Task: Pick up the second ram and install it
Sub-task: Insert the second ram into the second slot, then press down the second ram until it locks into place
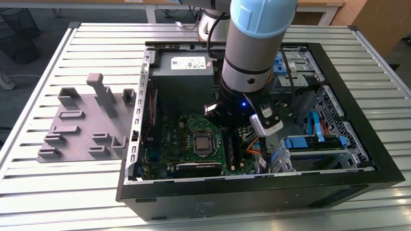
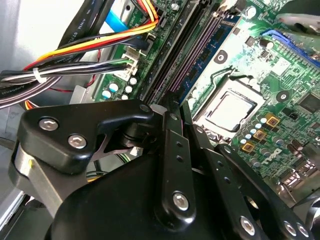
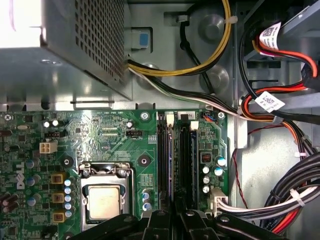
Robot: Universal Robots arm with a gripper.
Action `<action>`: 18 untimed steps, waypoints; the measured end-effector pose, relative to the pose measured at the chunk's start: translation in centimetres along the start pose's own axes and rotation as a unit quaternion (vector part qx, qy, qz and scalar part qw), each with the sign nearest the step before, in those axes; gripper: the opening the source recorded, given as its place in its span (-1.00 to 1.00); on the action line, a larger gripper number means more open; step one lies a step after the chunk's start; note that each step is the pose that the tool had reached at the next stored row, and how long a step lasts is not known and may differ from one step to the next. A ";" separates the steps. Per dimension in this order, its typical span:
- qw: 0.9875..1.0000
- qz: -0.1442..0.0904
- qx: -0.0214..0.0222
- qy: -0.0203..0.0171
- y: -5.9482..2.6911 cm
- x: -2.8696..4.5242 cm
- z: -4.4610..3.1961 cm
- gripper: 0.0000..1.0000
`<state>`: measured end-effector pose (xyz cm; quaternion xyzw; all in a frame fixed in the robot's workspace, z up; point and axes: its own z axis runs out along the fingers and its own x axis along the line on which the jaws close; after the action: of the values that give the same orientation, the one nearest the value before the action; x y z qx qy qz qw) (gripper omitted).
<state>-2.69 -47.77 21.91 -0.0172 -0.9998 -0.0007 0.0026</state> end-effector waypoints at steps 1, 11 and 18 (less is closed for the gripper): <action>1.000 0.000 0.000 0.000 0.00 0.00 0.04 -0.72; 1.000 0.000 0.001 0.000 -0.01 -0.01 0.39 -0.72; 1.000 0.001 0.001 0.000 -0.01 -0.01 0.59 -0.72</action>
<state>-2.69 -47.77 21.32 -0.0183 -0.9998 0.0004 0.0026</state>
